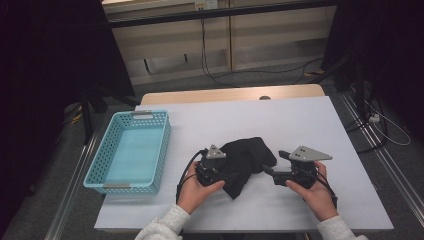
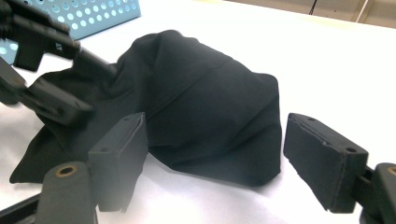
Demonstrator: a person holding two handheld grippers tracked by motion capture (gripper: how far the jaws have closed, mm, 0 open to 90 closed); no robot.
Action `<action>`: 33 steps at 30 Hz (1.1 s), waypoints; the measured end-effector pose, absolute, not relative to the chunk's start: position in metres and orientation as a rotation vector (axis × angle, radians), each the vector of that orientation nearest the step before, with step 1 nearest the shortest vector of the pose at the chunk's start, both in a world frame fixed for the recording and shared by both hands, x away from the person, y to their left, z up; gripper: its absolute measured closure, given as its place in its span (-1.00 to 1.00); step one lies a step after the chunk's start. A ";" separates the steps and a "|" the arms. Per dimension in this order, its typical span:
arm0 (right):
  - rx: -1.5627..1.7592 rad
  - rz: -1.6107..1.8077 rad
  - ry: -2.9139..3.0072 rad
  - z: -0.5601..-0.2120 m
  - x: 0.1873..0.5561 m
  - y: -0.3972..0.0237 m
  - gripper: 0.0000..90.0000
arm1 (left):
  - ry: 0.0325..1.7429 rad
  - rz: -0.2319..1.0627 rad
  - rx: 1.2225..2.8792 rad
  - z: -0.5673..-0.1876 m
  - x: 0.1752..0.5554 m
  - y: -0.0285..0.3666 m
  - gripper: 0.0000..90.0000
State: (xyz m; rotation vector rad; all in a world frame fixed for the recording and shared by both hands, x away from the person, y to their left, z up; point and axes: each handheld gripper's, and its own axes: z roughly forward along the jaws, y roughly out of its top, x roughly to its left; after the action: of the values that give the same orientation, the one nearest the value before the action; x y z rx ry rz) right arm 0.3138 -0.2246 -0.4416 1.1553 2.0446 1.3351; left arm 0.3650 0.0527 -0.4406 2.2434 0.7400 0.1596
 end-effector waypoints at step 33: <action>1.082 1.273 2.170 -0.451 0.322 -0.199 -0.50 | 1.155 0.238 2.066 -0.434 0.411 0.132 0.82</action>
State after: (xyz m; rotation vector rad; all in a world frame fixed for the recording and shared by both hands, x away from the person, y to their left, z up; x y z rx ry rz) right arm 0.3223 -0.1995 -0.4506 1.0820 2.1700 1.2728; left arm 0.4111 0.1317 -0.4336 2.0662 1.1546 0.2376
